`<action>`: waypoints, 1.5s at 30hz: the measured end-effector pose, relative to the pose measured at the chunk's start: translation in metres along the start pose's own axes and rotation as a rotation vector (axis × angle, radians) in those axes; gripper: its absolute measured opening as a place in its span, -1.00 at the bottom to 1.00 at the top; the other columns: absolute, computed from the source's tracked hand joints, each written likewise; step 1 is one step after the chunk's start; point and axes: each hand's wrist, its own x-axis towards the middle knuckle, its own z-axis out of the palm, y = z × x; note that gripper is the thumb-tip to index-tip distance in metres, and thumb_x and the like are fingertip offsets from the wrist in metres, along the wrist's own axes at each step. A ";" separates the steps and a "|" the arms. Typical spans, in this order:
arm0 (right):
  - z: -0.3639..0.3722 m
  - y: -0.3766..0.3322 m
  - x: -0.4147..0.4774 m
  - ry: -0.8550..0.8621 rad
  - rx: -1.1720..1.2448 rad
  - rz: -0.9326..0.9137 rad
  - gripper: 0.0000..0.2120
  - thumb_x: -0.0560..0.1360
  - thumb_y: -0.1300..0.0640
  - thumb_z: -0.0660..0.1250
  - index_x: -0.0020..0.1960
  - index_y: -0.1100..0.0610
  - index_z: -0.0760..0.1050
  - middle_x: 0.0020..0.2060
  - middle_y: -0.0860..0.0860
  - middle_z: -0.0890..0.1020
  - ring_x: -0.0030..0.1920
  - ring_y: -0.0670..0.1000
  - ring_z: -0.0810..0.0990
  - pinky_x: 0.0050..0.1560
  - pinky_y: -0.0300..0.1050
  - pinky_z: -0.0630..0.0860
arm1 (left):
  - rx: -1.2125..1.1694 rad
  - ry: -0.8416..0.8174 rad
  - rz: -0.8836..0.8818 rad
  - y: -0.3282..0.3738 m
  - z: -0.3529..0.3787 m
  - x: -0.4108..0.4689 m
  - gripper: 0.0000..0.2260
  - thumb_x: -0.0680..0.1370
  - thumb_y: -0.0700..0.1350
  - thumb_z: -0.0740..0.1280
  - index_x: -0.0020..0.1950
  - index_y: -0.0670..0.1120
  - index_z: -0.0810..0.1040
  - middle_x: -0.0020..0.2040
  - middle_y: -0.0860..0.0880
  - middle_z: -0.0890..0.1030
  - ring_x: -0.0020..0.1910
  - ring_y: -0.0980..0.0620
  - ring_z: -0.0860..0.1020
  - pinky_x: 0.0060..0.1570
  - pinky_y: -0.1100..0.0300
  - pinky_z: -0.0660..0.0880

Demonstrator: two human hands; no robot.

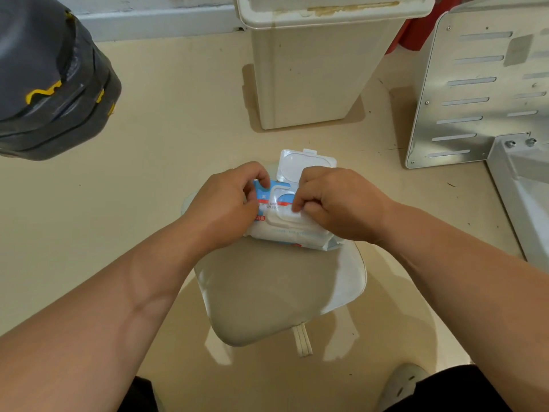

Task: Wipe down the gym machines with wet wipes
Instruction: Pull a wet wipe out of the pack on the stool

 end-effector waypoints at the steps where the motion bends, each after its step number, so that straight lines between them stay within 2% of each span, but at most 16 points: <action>1: 0.001 -0.001 -0.001 0.015 -0.018 -0.004 -0.62 0.46 0.01 0.10 -0.05 0.06 0.68 -0.06 -0.08 0.60 -0.09 0.05 0.57 -0.07 0.01 0.50 | 0.016 -0.023 0.034 0.000 0.000 -0.001 -0.75 0.55 -0.32 0.28 -0.01 0.05 0.55 -0.17 -0.02 0.56 -0.26 0.04 0.51 -0.35 0.33 0.36; 4: 0.004 -0.001 -0.003 0.083 -0.080 -0.044 -0.67 0.46 -0.02 0.18 -0.09 0.06 0.69 -0.14 -0.09 0.57 -0.20 0.07 0.57 -0.21 -0.03 0.48 | 0.057 -0.058 0.079 0.000 0.002 -0.002 -0.70 0.55 -0.33 0.32 -0.01 0.11 0.54 -0.12 0.03 0.52 -0.25 0.17 0.44 -0.27 0.41 0.29; 8: 0.009 0.001 -0.001 0.146 -0.132 -0.069 -0.83 0.52 0.03 0.35 -0.17 0.07 0.65 -0.18 -0.04 0.57 -0.24 0.12 0.57 -0.28 -0.05 0.42 | 0.040 -0.030 0.078 0.001 0.001 0.000 -0.75 0.53 -0.34 0.28 0.04 0.02 0.47 -0.17 -0.02 0.55 -0.35 0.15 0.40 -0.33 0.29 0.32; 12: 0.018 -0.007 0.004 0.210 -0.233 -0.043 -0.80 0.57 0.09 0.34 -0.13 0.15 0.65 -0.15 0.04 0.56 -0.26 0.21 0.55 -0.30 0.06 0.50 | 0.085 -0.067 0.090 -0.003 0.002 0.002 -0.79 0.54 -0.34 0.25 -0.04 -0.01 0.47 -0.17 -0.06 0.57 -0.36 0.10 0.37 -0.33 0.22 0.31; 15: 0.027 -0.014 0.006 0.146 -0.354 0.018 -0.82 0.42 0.22 0.52 -0.29 0.17 0.56 -0.29 0.05 0.47 -0.48 0.17 0.38 -0.52 -0.15 0.22 | 0.086 -0.061 0.082 -0.004 0.004 0.002 -0.79 0.55 -0.34 0.26 -0.05 -0.02 0.48 -0.17 -0.05 0.57 -0.33 0.10 0.38 -0.32 0.24 0.31; 17: 0.031 -0.012 0.007 0.135 -0.400 0.031 -0.70 0.26 0.31 0.60 -0.34 0.15 0.46 -0.34 0.02 0.32 -0.55 0.10 0.21 -0.48 -0.25 -0.04 | 0.097 -0.058 0.082 -0.004 0.005 0.002 -0.80 0.55 -0.33 0.26 -0.05 -0.02 0.48 -0.16 -0.04 0.57 -0.32 0.12 0.39 -0.32 0.26 0.31; 18: 0.032 -0.010 0.007 0.140 -0.403 0.010 -0.69 0.26 0.33 0.59 -0.31 0.15 0.45 -0.32 0.03 0.29 -0.54 0.09 0.18 -0.47 -0.24 -0.09 | 0.099 -0.053 0.082 -0.004 0.005 0.002 -0.80 0.56 -0.32 0.26 -0.05 -0.01 0.48 -0.17 -0.04 0.57 -0.33 0.14 0.39 -0.34 0.28 0.30; 20: 0.028 -0.009 0.006 0.112 -0.385 -0.020 -0.79 0.40 0.32 0.50 -0.19 0.17 0.46 -0.25 0.08 0.37 -0.49 0.11 0.23 -0.52 -0.15 0.03 | 0.091 -0.044 0.079 -0.004 0.004 0.002 -0.80 0.57 -0.32 0.25 -0.06 -0.01 0.47 -0.18 -0.03 0.56 -0.35 0.22 0.39 -0.36 0.32 0.30; 22: 0.025 -0.005 0.004 0.088 -0.368 0.005 -0.96 0.62 0.21 0.29 -0.01 0.15 0.46 -0.08 0.07 0.43 -0.37 0.14 0.38 -0.44 0.01 0.28 | 0.092 -0.039 0.070 -0.003 0.004 0.002 -0.80 0.58 -0.31 0.24 -0.05 0.00 0.47 -0.17 -0.02 0.56 -0.34 0.21 0.39 -0.35 0.32 0.31; 24: 0.018 -0.006 0.001 0.059 -0.302 0.030 -0.83 0.70 0.09 0.14 0.08 0.14 0.46 0.01 0.04 0.42 -0.25 0.15 0.46 -0.26 0.06 0.38 | 0.105 -0.040 0.066 -0.002 0.004 0.002 -0.80 0.57 -0.31 0.24 -0.05 0.01 0.46 -0.14 -0.02 0.56 -0.31 0.15 0.39 -0.32 0.28 0.31; 26: 0.012 -0.009 -0.001 0.039 -0.232 0.028 -0.77 0.71 0.05 0.10 0.08 0.14 0.46 0.01 0.03 0.42 -0.21 0.13 0.45 -0.19 0.05 0.38 | 0.120 -0.044 0.068 -0.001 0.004 0.001 -0.80 0.57 -0.31 0.24 -0.07 0.01 0.44 -0.13 -0.01 0.55 -0.28 0.13 0.39 -0.31 0.28 0.31; 32: 0.003 0.001 -0.004 0.008 0.003 -0.007 -0.82 0.67 0.08 0.18 -0.05 0.12 0.47 -0.07 0.03 0.47 -0.13 0.13 0.50 -0.06 0.06 0.44 | 0.147 -0.035 0.098 0.002 0.004 -0.002 -0.82 0.56 -0.32 0.24 -0.09 -0.03 0.42 -0.13 -0.02 0.53 -0.27 0.14 0.38 -0.27 0.32 0.31; 35: -0.002 0.007 -0.007 -0.008 0.080 0.002 -0.86 0.65 0.14 0.22 -0.07 0.12 0.48 -0.11 0.00 0.49 -0.12 0.07 0.48 -0.06 -0.06 0.40 | 0.151 -0.034 0.089 0.003 0.004 -0.002 -0.80 0.55 -0.32 0.24 -0.10 0.00 0.41 -0.14 -0.01 0.53 -0.29 0.14 0.37 -0.32 0.34 0.30; 40: -0.008 0.013 -0.010 -0.039 0.166 0.014 -0.87 0.64 0.18 0.25 -0.08 0.11 0.51 -0.17 -0.12 0.49 -0.15 -0.21 0.46 -0.15 -0.37 0.33 | 0.171 -0.048 0.061 0.004 0.005 -0.003 -0.79 0.56 -0.30 0.23 -0.10 0.02 0.39 -0.14 0.00 0.53 -0.29 0.12 0.38 -0.35 0.31 0.28; 43: -0.006 0.009 -0.010 0.040 0.202 0.041 -0.87 0.60 0.09 0.35 -0.12 -0.01 0.51 -0.24 -0.17 0.49 -0.20 -0.28 0.46 -0.20 -0.39 0.31 | 0.175 -0.052 0.050 0.004 0.005 -0.004 -0.81 0.56 -0.29 0.23 -0.08 0.01 0.40 -0.13 -0.01 0.55 -0.28 0.11 0.39 -0.36 0.27 0.26; 45: -0.002 0.003 -0.008 0.144 0.191 0.057 -0.83 0.56 -0.05 0.39 -0.12 0.02 0.58 -0.25 -0.15 0.52 -0.23 -0.20 0.48 -0.20 -0.33 0.32 | 0.165 -0.051 0.049 0.005 0.005 -0.004 -0.81 0.55 -0.29 0.24 -0.08 0.02 0.40 -0.14 -0.01 0.55 -0.29 0.10 0.39 -0.35 0.24 0.27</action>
